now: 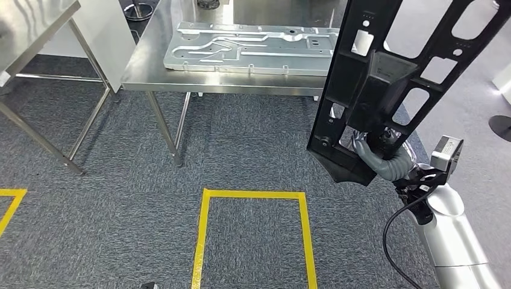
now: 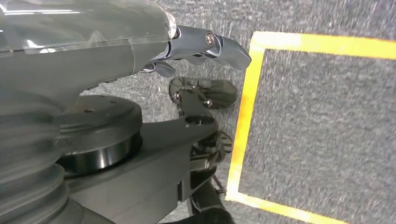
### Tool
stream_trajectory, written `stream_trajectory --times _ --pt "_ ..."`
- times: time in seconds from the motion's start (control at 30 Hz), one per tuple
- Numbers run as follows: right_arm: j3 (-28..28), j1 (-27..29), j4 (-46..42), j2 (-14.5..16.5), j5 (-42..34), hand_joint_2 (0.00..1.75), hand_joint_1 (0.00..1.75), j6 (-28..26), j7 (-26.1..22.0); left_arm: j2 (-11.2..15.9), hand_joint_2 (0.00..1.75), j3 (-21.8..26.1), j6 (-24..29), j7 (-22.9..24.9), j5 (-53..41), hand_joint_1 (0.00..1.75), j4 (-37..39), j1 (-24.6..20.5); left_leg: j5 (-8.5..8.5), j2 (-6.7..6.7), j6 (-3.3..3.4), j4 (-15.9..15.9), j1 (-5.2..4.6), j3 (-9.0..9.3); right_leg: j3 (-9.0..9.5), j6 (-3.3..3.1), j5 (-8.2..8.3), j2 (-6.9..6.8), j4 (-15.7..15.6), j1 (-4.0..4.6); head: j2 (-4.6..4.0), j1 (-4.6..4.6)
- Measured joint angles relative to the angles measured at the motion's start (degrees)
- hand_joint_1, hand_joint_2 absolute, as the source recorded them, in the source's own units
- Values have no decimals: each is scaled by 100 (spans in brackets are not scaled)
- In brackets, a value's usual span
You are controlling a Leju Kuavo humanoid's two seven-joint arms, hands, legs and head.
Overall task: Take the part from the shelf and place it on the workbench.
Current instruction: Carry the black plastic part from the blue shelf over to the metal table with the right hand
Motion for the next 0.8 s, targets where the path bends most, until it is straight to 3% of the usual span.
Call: stream_trajectory --times 0.07,0.13,0.17,0.3,0.37,0.43,0.47,0.5,0.53,0.57,0.6,0.63,0.7,0.8 --pt "-7 6 -7 0 1 175 175 -15 2 -2 175 0 -37 -13 0 0 0 6 -49 49 -33 21 6 32 348 23 364 -46 -633 -24 0 0" --pt "-18 7 -26 0 1 175 175 -28 1 -2 175 0 -52 -27 0 0 0 1 -108 86 -91 47 -13 68 753 -5 582 -122 -1380 -9 0 -1" --pt "-22 11 -37 -1 1 175 175 -37 1 -1 175 0 -55 -34 0 0 0 -1 -134 98 -125 54 -24 80 849 -40 593 -141 -1563 7 0 -1" --pt "-39 27 -66 -3 3 175 175 -59 2 1 175 -2 -66 -40 -1 0 0 -12 -246 142 -260 131 -9 110 938 -214 498 -76 -1619 31 0 -2" --pt "-46 10 -90 1 5 175 175 -64 2 1 175 -2 -72 -41 -3 0 0 -18 -422 123 -305 634 5 -130 1054 -295 439 -59 -1640 23 0 -2" --pt "-47 9 -96 8 9 175 175 -75 3 -1 175 -2 -76 -39 -7 0 0 -6 -651 97 -324 1498 9 -664 1166 -345 344 -42 -1640 49 0 -2" --pt "-48 26 -97 10 11 175 175 -81 4 -1 175 -2 -80 -38 -8 0 0 4 -669 93 -322 1817 8 -920 1232 -354 287 -27 -1640 65 0 -2" --pt "-48 47 -101 10 14 175 175 -89 4 0 175 -2 -82 -38 -11 0 0 14 -565 90 -308 1927 5 -1082 1308 -359 224 -7 -1640 79 0 -2" --pt "-48 71 -113 11 16 175 175 -99 4 1 175 -2 -84 -38 -14 0 0 21 -322 86 -278 1778 -5 -1123 1399 -360 154 12 -1641 89 0 -2" --pt "-48 91 -134 11 17 175 175 -109 4 1 175 -2 -85 -38 -17 0 0 24 6 78 -236 1414 -22 -1054 1499 -357 79 30 -1644 97 0 -2" --pt "-49 118 -159 14 23 175 175 -127 2 3 175 -2 -85 -38 -21 0 0 27 301 52 -182 989 -47 -922 1591 -351 2 43 -1653 95 0 -2" --pt "-50 144 -185 16 29 175 175 -147 -3 5 175 -2 -85 -38 -23 0 0 26 491 28 -135 615 -74 -782 1666 -332 -65 59 -1666 101 0 -2" --pt "-60 218 -229 31 49 175 175 -183 -10 10 175 -4 -88 -38 -32 0 0 18 525 -4 -76 251 -117 -611 1760 -268 -132 79 -1725 93 0 -3" --pt "-96 335 -302 43 90 175 175 -199 -11 10 175 -21 -93 -39 -40 0 0 12 415 2 -23 29 -104 -417 1712 -159 24 63 -1523 75 0 -2"
